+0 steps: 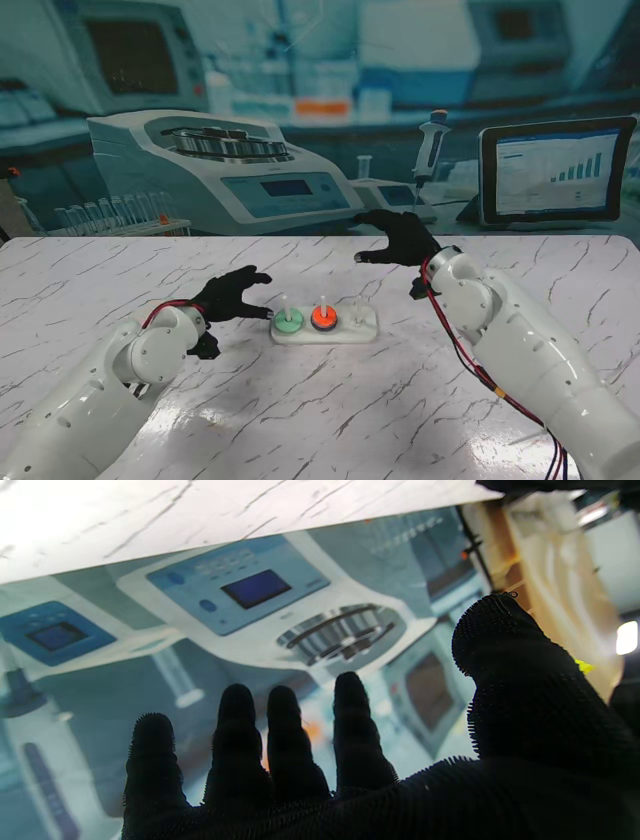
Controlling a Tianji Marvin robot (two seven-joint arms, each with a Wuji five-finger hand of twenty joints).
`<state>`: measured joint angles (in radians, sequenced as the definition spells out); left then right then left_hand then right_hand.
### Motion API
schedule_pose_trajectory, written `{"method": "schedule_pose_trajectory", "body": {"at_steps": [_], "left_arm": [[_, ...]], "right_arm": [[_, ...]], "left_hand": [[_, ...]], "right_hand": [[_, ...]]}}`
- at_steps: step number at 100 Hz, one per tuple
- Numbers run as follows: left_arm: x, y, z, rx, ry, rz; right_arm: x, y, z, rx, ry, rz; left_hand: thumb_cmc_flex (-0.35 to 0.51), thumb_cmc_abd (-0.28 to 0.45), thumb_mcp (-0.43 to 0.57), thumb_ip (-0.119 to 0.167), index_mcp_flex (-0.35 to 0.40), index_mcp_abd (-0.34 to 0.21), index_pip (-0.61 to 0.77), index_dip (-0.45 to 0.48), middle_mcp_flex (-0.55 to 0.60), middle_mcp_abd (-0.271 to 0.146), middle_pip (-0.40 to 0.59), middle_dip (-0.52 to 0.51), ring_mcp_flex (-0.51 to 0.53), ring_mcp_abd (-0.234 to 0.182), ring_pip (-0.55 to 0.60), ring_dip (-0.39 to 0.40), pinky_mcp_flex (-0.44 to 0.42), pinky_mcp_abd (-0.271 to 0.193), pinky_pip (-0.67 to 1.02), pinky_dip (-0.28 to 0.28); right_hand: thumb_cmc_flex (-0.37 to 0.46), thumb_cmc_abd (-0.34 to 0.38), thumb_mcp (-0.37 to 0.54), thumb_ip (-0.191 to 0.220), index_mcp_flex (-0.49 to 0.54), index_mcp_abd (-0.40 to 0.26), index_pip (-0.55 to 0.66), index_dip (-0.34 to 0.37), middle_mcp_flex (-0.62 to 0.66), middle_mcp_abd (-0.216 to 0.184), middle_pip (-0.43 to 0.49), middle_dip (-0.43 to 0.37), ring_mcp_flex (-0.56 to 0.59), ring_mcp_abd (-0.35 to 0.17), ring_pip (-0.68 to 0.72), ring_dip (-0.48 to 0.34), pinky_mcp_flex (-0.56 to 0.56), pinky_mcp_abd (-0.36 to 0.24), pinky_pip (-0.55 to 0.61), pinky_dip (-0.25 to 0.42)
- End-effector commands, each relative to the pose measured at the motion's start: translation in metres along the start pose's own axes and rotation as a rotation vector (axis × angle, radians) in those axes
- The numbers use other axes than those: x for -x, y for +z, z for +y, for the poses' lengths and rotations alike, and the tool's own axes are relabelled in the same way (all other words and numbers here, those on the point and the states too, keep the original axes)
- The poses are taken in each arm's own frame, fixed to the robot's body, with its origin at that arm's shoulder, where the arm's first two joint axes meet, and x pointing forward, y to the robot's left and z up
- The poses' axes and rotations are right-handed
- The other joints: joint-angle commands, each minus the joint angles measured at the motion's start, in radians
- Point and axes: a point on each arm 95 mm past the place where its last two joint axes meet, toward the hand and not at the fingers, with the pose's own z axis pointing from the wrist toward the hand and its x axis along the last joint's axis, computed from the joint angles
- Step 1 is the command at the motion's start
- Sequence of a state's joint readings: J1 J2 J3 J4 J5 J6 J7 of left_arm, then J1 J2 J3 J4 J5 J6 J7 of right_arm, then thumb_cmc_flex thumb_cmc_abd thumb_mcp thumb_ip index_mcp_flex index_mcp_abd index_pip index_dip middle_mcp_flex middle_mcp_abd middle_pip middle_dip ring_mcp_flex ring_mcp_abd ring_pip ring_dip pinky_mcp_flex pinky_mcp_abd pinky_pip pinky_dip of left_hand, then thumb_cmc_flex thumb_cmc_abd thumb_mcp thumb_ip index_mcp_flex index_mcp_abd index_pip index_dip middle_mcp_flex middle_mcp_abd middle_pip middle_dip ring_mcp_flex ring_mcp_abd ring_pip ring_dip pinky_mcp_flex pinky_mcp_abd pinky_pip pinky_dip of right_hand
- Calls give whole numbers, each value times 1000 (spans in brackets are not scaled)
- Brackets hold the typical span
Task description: Move the three rings of the Hanoi Tower from the left rod to the right rod
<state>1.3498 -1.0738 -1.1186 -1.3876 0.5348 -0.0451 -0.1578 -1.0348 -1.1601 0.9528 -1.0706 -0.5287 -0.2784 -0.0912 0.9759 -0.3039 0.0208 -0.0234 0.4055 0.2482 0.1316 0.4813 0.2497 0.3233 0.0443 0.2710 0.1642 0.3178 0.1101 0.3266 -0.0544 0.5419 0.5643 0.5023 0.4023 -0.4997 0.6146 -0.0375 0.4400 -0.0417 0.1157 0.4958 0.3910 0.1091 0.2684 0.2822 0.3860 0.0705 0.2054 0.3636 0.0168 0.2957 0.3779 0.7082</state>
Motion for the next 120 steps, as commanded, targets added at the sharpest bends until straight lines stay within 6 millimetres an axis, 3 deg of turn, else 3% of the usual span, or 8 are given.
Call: {"method": "schedule_pose_trajectory", "body": {"at_steps": [1,60,119,120], "left_arm": [[-3,2,9,18,-15,29],[-4,3,30,68,-11,76],[-5,10,48,87,70,76],[-5,10,48,86,72,76]], "right_arm": [[6,-13,-18,-8,21,-35],[26,-69,-47,169,118,-279],[30,-74,-52,186,146,-302],[30,-74,-52,185,147,-302]], "left_hand": [[-7,-19,-11,10,4,-38,2,11,-3,-22,0,9,13,-8,-1,2,0,28,10,14],[-2,-52,16,16,-38,-39,-26,-9,-18,-31,-2,9,14,-9,-1,5,3,24,18,20],[-14,-91,99,17,-76,-47,-50,-47,-44,-35,0,9,18,-21,7,13,6,12,33,34],[-44,-105,162,11,-77,-46,-45,-57,-43,-34,0,9,19,-21,7,16,7,11,33,38]], "right_hand": [[-19,20,-10,9,3,14,8,9,13,-12,0,5,7,6,6,18,2,-10,8,13],[-1,53,-20,15,-4,35,11,1,17,0,-13,-2,0,18,4,21,3,-6,11,22],[7,59,-30,19,1,34,20,-1,21,3,-3,0,1,14,15,25,5,-6,12,27],[8,60,-30,19,2,35,21,-1,21,4,-3,0,0,15,15,25,4,-6,12,27]]}}
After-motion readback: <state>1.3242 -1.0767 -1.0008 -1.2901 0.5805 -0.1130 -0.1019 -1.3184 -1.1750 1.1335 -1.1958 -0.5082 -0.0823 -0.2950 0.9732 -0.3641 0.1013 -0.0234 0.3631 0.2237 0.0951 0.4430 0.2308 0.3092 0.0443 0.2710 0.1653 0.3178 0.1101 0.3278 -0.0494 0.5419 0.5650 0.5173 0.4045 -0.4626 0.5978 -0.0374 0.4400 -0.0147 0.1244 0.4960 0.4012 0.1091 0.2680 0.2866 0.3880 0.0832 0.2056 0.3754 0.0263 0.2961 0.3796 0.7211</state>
